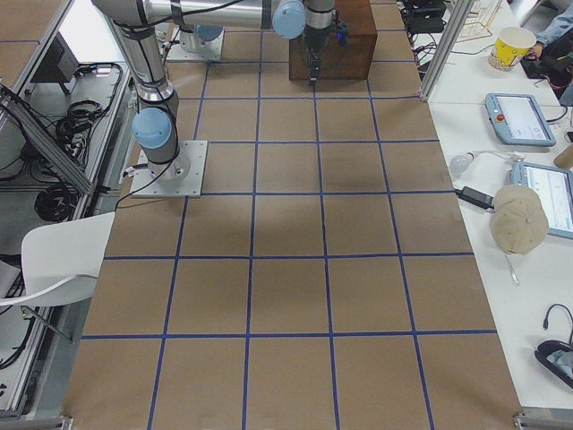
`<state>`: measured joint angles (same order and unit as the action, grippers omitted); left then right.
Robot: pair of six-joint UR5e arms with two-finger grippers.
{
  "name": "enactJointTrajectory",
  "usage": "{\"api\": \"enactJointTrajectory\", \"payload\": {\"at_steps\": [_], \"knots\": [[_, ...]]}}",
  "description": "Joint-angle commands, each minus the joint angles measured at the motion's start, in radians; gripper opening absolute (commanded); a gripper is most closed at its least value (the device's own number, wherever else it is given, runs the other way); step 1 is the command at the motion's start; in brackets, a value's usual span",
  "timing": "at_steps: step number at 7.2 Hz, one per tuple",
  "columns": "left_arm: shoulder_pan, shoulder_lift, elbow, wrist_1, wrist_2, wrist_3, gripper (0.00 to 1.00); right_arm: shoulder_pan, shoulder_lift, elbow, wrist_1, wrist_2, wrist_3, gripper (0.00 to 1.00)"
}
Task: Open drawer and put corn inside
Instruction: 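Release the handle and move the left gripper toward the yellow corn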
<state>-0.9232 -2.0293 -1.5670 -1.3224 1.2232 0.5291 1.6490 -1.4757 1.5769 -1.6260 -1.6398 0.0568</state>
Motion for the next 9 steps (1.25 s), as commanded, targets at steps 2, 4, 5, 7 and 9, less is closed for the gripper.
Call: {"api": "enactJointTrajectory", "payload": {"at_steps": [2,4,5,7,9], "knots": [[0.0,0.03,0.001,-0.011,0.016,-0.031,1.0,0.0,0.0,0.0,0.0,0.0,0.0,1.0],[-0.002,0.066,0.011,-0.012,0.018,-0.032,1.0,0.0,0.0,0.0,0.0,0.0,0.0,1.0],[0.0,0.079,0.06,-0.049,0.03,-0.035,1.0,0.0,0.0,0.0,0.002,0.0,0.0,1.0],[0.007,0.075,0.171,-0.098,0.135,-0.041,1.0,0.0,0.0,0.0,0.0,0.0,0.0,1.0],[0.081,0.031,0.174,-0.083,0.139,-0.046,1.0,0.0,0.0,0.0,0.0,0.0,0.0,1.0]]}}
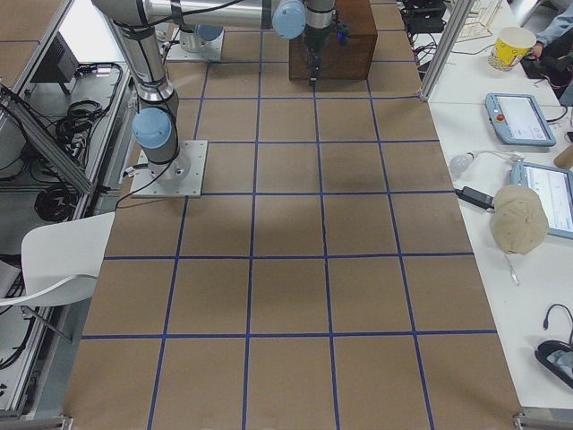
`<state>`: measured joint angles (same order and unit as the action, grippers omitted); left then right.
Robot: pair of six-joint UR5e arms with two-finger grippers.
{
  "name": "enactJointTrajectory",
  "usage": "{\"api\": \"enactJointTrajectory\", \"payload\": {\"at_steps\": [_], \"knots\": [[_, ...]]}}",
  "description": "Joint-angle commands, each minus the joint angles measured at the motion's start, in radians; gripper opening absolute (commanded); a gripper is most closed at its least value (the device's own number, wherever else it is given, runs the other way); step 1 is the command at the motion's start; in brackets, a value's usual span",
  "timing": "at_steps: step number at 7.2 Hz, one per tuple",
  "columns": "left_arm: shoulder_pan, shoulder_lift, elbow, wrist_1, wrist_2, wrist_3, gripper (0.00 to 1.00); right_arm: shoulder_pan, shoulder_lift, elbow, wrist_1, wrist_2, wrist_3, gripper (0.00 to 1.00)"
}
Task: Open drawer and put corn inside
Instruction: 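Release the handle and move the left gripper toward the yellow corn, then lower the left gripper and grasp the yellow corn cob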
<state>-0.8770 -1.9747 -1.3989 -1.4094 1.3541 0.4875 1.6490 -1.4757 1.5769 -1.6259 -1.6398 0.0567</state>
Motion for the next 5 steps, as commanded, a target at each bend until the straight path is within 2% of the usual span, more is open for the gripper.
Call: {"api": "enactJointTrajectory", "payload": {"at_steps": [1,2,3,5], "knots": [[0.039,-0.045,0.003,0.018,0.022,-0.082,1.0,0.0,0.0,0.0,0.0,0.0,0.0,1.0],[0.039,-0.068,-0.002,0.058,0.078,-0.181,1.0,0.0,0.0,0.0,0.0,0.0,0.0,1.0],[0.039,-0.091,-0.005,0.091,0.117,-0.185,1.0,0.0,0.0,0.0,0.001,0.0,0.0,1.0],[0.039,-0.142,-0.023,0.115,0.132,-0.191,1.0,0.0,0.0,0.0,0.0,0.0,0.0,1.0]]}}
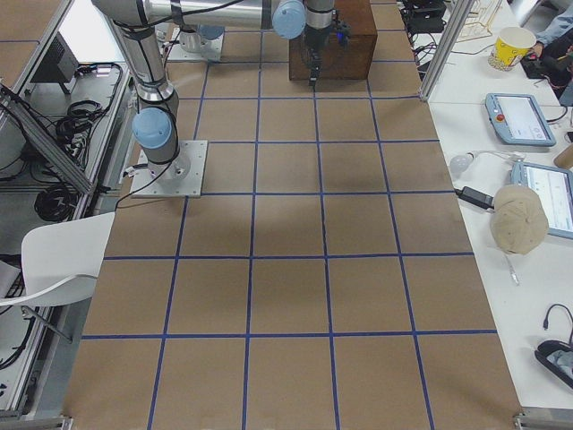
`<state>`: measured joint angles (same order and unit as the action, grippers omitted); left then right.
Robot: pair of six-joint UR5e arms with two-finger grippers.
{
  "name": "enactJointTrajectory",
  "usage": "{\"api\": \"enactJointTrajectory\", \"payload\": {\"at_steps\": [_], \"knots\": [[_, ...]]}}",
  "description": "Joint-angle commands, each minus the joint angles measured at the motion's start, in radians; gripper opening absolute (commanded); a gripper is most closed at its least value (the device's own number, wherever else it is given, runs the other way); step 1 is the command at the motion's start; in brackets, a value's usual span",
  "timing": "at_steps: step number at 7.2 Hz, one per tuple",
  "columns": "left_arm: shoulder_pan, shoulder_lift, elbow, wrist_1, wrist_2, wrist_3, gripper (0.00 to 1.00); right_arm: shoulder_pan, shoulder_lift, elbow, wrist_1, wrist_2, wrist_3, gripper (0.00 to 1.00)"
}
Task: Open drawer and put corn inside
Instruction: 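Lower the left gripper and grasp the yellow corn cob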
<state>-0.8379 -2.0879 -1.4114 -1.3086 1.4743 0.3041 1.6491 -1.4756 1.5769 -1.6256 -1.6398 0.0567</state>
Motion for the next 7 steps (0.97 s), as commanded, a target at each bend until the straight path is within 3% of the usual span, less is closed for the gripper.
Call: {"api": "enactJointTrajectory", "payload": {"at_steps": [1,5,7], "knots": [[0.002,-0.041,-0.011,0.014,0.03,-0.01,1.0,0.0,0.0,0.0,0.0,0.0,0.0,1.0],[0.017,-0.115,-0.012,0.115,0.121,-0.124,1.0,0.0,0.0,0.0,0.001,0.0,0.0,1.0],[0.017,-0.142,-0.007,0.149,0.123,-0.122,1.0,0.0,0.0,0.0,0.0,0.0,0.0,1.0]]}}
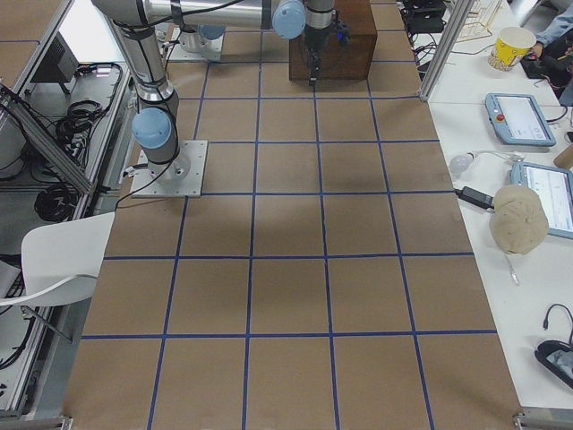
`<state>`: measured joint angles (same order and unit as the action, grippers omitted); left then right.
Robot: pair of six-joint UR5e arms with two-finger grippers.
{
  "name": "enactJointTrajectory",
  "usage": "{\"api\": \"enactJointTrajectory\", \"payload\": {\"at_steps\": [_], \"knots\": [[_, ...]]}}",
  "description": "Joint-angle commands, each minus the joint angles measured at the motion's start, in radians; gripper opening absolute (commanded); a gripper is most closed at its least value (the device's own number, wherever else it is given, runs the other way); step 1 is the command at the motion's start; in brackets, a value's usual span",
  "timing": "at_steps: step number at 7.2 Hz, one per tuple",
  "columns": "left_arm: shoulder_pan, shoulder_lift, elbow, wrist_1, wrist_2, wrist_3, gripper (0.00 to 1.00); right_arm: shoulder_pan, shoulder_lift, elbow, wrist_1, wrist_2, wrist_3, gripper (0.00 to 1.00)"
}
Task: Open drawer and put corn inside
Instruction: 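Lower the left gripper and grasp the yellow corn cob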
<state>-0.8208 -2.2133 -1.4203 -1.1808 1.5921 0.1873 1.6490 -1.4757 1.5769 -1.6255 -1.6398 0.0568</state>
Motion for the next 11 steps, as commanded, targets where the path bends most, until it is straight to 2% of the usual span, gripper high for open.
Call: {"api": "enactJointTrajectory", "payload": {"at_steps": [1,2,3,4,5,6,9,10,11], "knots": [[0.0,-0.023,0.001,0.021,0.005,-0.005,1.0,0.0,0.0,0.0,0.001,0.0,0.0,1.0],[0.0,-0.029,0.003,0.027,0.005,-0.002,0.98,0.0,0.0,0.0,0.0,0.0,0.0,1.0],[0.0,-0.035,0.004,0.032,0.002,-0.008,0.83,0.0,0.0,0.0,0.001,0.0,0.0,1.0],[0.0,-0.035,0.004,0.03,0.002,-0.006,0.57,0.0,0.0,0.0,0.0,0.0,0.0,1.0],[0.0,-0.035,0.006,0.03,0.006,-0.003,0.25,0.0,0.0,0.0,0.0,0.0,0.0,1.0],[0.0,-0.028,0.009,0.027,0.003,0.01,0.15,0.0,0.0,0.0,0.0,0.0,0.0,1.0],[-0.023,0.042,0.029,-0.043,-0.006,0.035,0.08,0.0,0.0,0.0,0.0,0.0,0.0,1.0],[-0.049,0.076,0.064,-0.081,-0.003,0.093,0.08,0.0,0.0,0.0,0.0,0.0,0.0,1.0],[-0.098,0.11,0.117,-0.173,0.002,0.098,0.08,0.0,0.0,0.0,0.0,0.0,0.0,1.0]]}}
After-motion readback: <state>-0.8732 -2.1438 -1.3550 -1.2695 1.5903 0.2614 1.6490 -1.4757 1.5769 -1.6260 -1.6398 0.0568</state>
